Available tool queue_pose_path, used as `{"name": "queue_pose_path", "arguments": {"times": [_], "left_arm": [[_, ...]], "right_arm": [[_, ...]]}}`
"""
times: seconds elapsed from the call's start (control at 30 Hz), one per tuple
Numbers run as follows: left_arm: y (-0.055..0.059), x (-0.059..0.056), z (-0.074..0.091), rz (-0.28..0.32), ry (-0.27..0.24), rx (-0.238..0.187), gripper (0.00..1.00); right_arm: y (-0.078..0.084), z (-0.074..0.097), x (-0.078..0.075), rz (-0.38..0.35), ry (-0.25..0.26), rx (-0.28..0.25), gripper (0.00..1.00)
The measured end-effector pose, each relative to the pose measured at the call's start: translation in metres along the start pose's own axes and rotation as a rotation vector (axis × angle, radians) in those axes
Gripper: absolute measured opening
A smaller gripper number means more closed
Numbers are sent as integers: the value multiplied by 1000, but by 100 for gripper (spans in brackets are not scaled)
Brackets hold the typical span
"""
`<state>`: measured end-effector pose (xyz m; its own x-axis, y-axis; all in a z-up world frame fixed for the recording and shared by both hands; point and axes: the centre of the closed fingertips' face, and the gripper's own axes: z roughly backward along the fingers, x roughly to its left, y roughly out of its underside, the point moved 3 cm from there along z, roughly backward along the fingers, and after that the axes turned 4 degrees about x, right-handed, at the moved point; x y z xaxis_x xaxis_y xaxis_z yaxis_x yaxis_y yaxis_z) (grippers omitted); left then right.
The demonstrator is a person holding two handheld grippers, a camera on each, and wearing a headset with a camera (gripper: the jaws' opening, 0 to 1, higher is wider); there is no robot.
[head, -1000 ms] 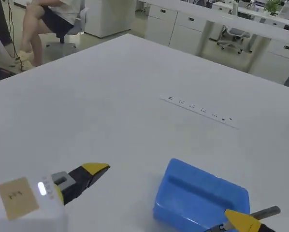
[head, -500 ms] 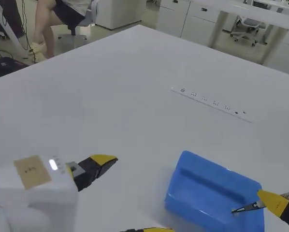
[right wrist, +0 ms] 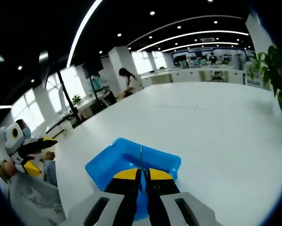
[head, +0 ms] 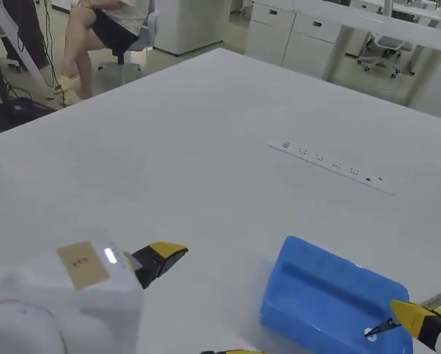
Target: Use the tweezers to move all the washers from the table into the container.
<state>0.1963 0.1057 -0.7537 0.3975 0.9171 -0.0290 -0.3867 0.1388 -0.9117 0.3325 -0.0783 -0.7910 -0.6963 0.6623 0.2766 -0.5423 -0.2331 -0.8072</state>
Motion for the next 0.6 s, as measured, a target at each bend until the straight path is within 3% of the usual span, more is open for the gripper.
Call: {"name": "queue_pose_path", "arguments": {"times": [0.6], "left_arm": [[3,-2,-2,-9,20,17,72]], "right_arm": [[4,-8,-7,85,12,30,3]]}}
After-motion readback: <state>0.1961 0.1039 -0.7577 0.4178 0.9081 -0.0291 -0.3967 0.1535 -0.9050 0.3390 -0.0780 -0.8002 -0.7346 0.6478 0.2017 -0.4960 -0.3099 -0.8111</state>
